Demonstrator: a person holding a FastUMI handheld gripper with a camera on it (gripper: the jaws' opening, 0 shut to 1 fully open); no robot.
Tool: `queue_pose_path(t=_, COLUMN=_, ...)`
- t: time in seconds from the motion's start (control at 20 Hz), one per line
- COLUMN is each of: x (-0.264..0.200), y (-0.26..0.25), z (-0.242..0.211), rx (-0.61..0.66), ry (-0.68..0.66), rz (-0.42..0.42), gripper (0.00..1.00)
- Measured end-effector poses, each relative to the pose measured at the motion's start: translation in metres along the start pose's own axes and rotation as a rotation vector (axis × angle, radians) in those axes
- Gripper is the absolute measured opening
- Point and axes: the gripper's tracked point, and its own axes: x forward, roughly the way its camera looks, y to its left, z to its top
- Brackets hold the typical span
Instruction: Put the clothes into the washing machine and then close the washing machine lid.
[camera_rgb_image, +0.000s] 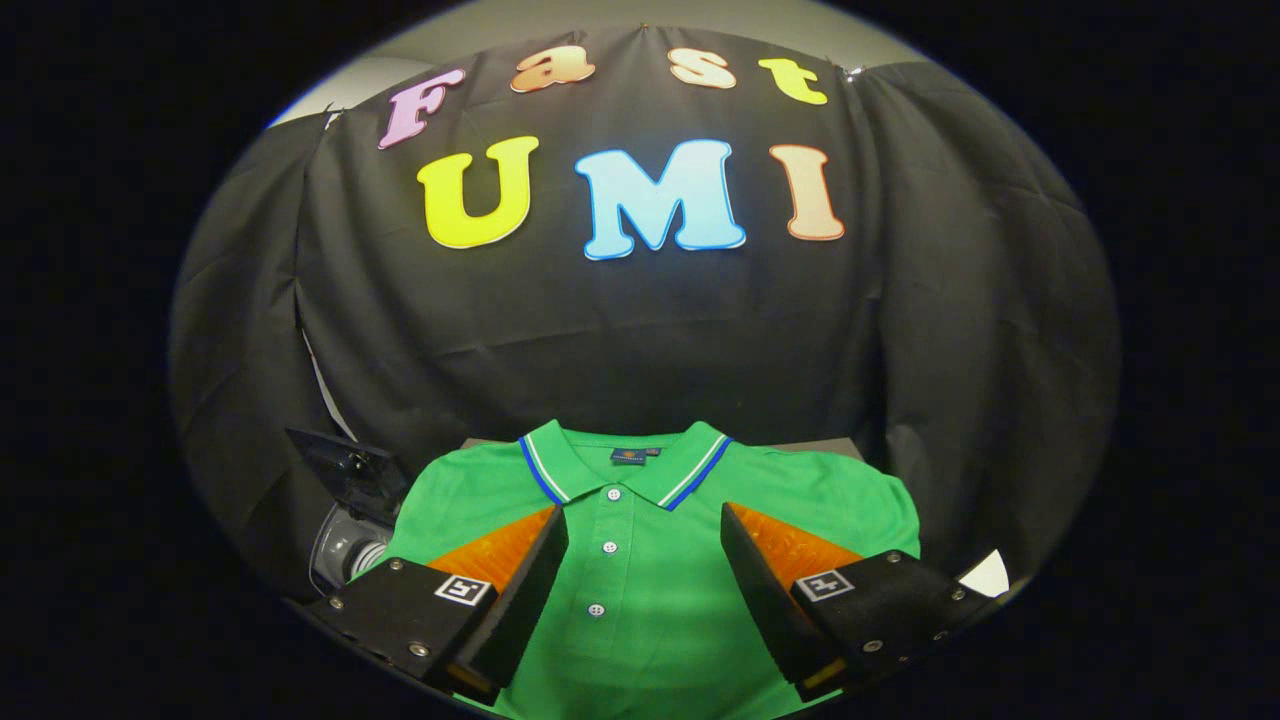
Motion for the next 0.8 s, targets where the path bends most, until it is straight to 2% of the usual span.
queue_pose_path(t=0.1, x=0.01, y=0.001, z=-0.01, rx=0.017, ry=0.056, rz=0.021, gripper=0.95)
queue_pose_path(t=0.25, x=0.024, y=-0.001, z=-0.036, rx=-0.025, ry=0.172, rz=0.013, gripper=0.95)
queue_pose_path(t=0.35, x=0.026, y=-0.002, z=-0.037, rx=-0.086, ry=0.162, rz=0.007, gripper=0.93)
queue_pose_path(t=0.5, x=0.023, y=0.002, z=-0.034, rx=-0.101, ry=0.141, rz=0.03, gripper=0.91)
queue_pose_path(t=0.6, x=0.022, y=0.009, z=-0.035, rx=-0.127, ry=0.141, rz=0.071, gripper=0.78)
queue_pose_path(t=0.65, x=0.022, y=0.013, z=-0.035, rx=-0.133, ry=0.138, rz=0.088, gripper=0.61)
queue_pose_path(t=0.8, x=0.022, y=0.013, z=-0.036, rx=-0.099, ry=0.125, rz=0.124, gripper=0.34)
